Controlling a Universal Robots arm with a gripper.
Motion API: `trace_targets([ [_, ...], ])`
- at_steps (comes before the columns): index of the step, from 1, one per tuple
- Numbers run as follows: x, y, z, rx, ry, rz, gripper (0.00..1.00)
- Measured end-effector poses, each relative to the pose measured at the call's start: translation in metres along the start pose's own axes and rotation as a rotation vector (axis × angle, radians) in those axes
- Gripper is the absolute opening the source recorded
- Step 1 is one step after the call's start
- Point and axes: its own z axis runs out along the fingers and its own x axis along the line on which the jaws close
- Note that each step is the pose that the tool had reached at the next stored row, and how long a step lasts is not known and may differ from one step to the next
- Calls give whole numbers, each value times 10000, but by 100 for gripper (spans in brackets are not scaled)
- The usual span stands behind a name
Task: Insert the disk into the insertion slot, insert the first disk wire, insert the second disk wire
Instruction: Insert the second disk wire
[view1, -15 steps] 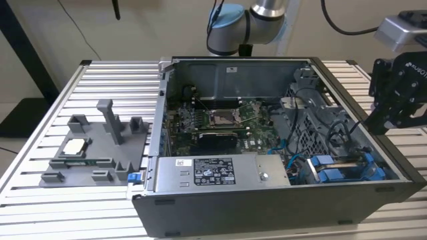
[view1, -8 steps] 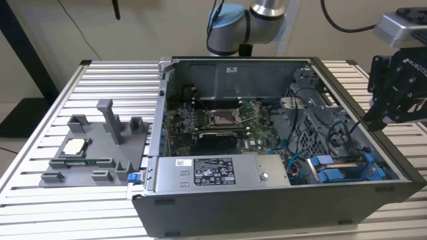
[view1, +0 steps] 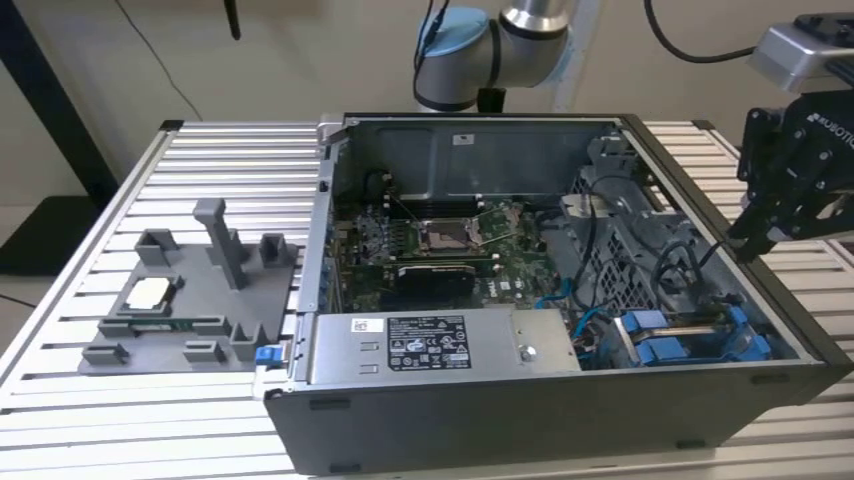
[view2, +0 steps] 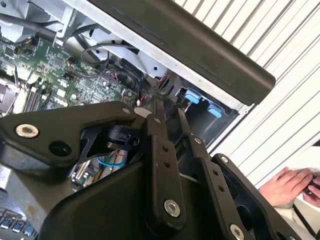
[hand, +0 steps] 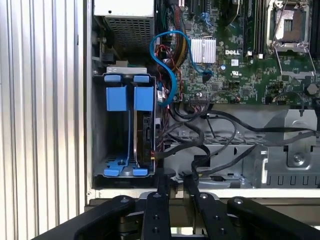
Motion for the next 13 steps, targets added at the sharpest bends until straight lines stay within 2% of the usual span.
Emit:
trace_targets([
  [7, 2, -22, 58, 0, 29, -9, 27],
  [8, 4, -24, 80, 0, 29, -8, 18],
  [13, 4, -24, 71, -1, 27, -8, 16],
])
